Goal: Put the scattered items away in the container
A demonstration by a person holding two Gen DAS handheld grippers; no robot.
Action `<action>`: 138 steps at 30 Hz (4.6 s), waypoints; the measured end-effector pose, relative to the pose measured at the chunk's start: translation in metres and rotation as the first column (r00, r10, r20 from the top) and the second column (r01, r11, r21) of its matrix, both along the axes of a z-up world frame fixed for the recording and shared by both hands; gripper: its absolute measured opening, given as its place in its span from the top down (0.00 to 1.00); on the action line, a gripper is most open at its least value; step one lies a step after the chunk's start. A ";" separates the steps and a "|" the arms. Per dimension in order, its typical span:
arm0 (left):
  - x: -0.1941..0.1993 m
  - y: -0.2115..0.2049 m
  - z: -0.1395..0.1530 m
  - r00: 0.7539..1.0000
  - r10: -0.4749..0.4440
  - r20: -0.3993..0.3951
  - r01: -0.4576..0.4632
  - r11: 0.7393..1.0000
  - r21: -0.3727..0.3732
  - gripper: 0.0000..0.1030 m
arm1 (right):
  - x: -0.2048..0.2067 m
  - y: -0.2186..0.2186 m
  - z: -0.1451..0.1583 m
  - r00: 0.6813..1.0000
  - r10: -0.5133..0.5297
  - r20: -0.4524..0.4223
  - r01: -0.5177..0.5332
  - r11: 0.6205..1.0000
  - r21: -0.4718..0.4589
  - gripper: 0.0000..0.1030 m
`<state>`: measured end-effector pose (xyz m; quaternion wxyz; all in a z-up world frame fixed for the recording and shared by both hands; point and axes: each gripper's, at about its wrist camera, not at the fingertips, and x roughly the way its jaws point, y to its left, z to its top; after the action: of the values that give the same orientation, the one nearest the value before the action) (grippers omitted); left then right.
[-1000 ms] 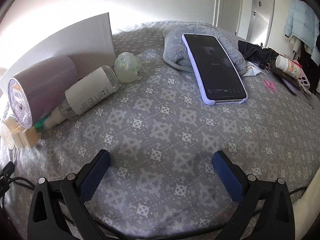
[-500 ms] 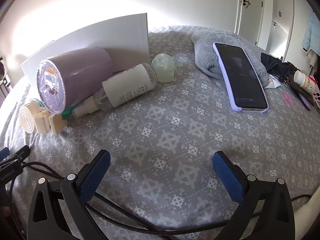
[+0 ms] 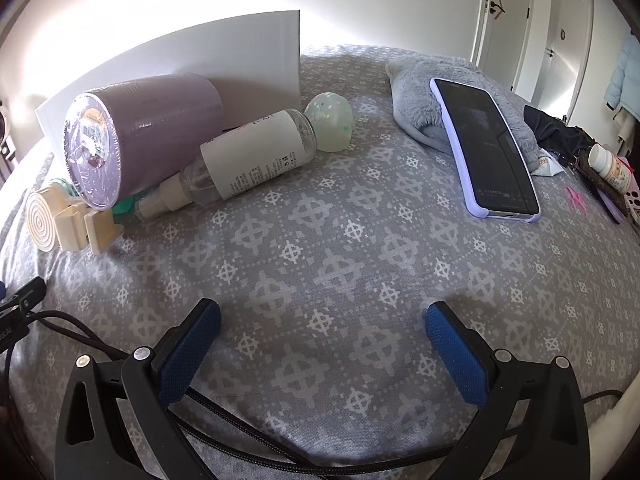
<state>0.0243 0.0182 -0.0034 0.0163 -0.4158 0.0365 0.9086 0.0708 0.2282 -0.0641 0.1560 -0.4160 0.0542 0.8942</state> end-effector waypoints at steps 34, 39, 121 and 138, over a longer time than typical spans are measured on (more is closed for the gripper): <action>0.001 0.000 0.000 1.000 0.000 -0.001 0.000 1.000 -0.002 0.00 | 0.000 0.000 0.000 1.000 0.001 0.001 -0.001 1.000 0.001 0.00; 0.001 0.000 0.000 1.000 0.001 -0.001 -0.001 1.000 -0.003 0.00 | 0.000 0.000 0.000 1.000 0.001 0.001 -0.001 1.000 0.002 0.00; -0.086 0.145 0.057 0.871 -0.459 0.174 0.471 0.881 -0.034 0.22 | 0.001 0.000 0.000 1.000 0.001 -0.003 -0.001 1.000 0.011 0.00; -0.140 0.077 0.196 0.936 -0.245 -0.252 0.292 0.941 0.170 0.22 | 0.000 0.000 0.000 1.000 0.001 -0.003 -0.001 1.000 0.011 0.00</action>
<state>-0.1161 0.0954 0.1927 0.1793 -0.2963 0.0013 0.9381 0.0709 0.2285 -0.0646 0.1578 -0.4137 0.0492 0.8953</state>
